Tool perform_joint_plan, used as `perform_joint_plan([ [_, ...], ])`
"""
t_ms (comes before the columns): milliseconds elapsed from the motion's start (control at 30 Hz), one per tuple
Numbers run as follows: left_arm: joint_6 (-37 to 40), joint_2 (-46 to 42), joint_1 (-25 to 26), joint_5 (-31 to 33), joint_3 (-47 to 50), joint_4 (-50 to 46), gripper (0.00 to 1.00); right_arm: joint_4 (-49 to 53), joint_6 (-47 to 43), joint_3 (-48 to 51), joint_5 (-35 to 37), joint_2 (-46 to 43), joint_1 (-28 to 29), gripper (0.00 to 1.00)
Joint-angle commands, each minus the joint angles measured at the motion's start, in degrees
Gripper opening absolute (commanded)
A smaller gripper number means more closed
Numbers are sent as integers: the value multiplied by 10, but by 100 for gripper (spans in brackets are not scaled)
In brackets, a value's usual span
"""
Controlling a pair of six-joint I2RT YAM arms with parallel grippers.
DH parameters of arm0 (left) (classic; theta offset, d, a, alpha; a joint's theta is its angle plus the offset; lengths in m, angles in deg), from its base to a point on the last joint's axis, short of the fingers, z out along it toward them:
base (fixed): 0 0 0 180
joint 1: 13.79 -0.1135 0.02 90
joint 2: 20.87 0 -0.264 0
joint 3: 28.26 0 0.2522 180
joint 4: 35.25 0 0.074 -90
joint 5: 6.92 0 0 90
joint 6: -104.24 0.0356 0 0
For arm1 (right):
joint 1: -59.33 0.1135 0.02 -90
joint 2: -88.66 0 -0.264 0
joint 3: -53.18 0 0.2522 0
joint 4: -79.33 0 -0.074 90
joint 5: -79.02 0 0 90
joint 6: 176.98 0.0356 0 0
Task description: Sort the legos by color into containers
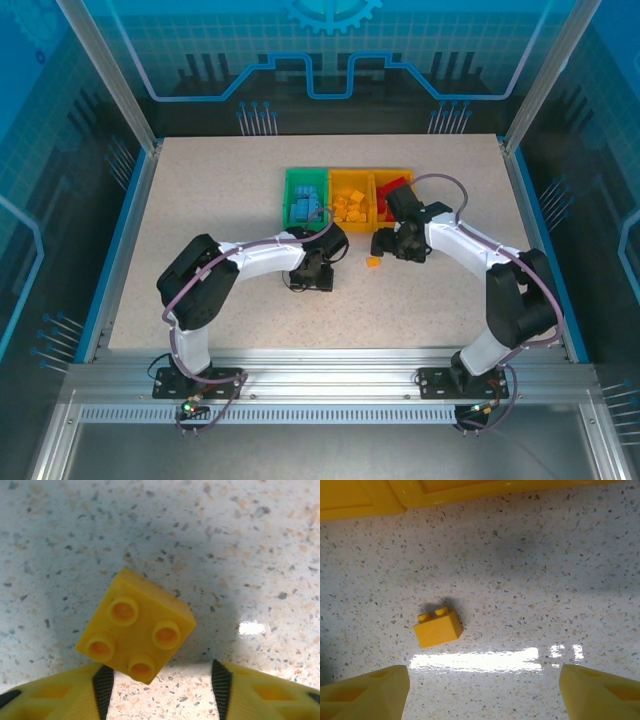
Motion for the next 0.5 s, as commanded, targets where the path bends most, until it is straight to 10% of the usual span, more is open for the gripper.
perform_joint_plan([
  [0,0,-15,3,30,-15,-36,71,-8,7,3,2,-14,4,80],
  [467,121,1,2,90,-24,-34,82,-4,12,13,5,-15,-3,80],
])
